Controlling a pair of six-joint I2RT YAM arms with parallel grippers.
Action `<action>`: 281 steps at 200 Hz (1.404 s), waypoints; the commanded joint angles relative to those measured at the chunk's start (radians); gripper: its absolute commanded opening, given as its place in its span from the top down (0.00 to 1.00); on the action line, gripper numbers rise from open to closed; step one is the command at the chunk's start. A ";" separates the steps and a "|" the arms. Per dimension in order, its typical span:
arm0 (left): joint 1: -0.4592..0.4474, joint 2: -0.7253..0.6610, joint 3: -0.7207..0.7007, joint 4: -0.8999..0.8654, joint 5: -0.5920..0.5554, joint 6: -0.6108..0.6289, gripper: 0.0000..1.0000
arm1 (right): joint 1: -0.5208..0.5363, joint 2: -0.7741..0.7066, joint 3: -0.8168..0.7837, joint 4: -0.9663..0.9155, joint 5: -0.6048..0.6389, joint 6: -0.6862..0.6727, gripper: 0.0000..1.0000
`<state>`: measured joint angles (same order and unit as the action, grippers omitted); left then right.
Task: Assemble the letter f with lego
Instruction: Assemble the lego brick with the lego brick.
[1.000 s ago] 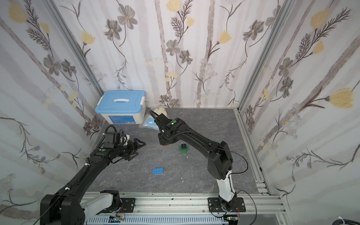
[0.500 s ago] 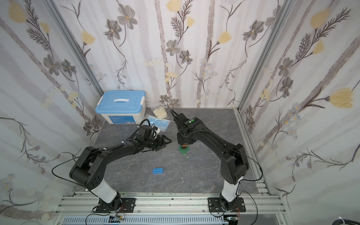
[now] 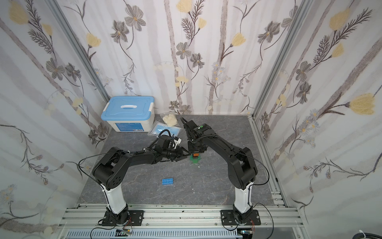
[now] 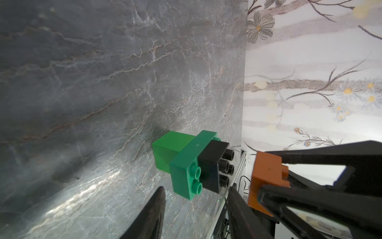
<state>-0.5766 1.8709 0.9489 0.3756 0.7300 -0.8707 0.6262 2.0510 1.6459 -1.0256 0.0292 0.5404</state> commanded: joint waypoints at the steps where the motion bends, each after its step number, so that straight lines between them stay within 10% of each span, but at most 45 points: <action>1: -0.004 0.011 0.002 0.061 0.014 -0.014 0.50 | -0.006 0.016 0.014 0.012 -0.004 -0.007 0.64; 281: -0.006 0.053 -0.029 0.124 0.009 -0.048 0.57 | -0.029 0.103 0.042 0.014 -0.040 -0.025 0.64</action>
<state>-0.5816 1.9213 0.9253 0.4679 0.7330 -0.9138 0.5961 2.1452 1.6947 -1.0016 -0.0040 0.5144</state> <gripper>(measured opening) 0.429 0.364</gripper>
